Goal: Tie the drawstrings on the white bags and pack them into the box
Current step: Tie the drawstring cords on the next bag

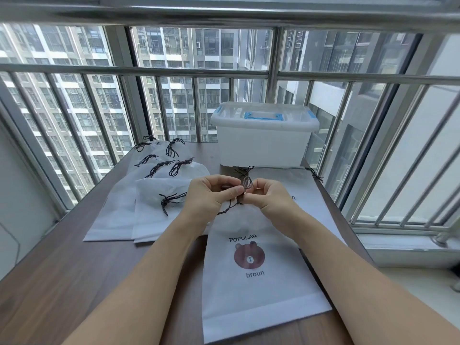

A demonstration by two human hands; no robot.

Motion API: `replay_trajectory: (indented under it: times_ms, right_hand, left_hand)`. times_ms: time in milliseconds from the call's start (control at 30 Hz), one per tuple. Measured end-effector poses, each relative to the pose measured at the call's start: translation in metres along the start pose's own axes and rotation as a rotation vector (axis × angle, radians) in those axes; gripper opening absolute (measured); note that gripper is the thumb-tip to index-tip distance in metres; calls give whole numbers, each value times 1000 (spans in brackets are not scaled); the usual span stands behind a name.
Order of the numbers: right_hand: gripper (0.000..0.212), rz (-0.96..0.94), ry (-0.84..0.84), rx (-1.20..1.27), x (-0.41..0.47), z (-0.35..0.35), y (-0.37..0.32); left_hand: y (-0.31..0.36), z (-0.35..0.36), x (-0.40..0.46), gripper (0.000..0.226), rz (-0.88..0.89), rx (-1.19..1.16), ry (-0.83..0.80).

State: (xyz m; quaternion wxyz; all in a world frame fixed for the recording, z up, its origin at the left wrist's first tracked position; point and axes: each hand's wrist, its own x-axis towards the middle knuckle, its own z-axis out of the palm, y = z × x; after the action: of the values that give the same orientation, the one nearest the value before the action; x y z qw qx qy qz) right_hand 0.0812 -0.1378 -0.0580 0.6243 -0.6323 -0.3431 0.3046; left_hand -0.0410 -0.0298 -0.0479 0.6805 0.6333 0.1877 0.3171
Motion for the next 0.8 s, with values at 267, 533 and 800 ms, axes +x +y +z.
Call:
replay_trajectory:
  times_ms: [267,533,800]
  right_hand:
    - [10,102,-112,-46,4,-1,0]
    - [18,232,-307,256,-6,-21,-13]
    - [7,171,-134,255,-3,-21,-17]
  left_hand:
    - [-2,-2,2,14,42,56,-18]
    - [0,-3,1,15,53,120,-49]
    - [2,-2,0,11,0,8,-32]
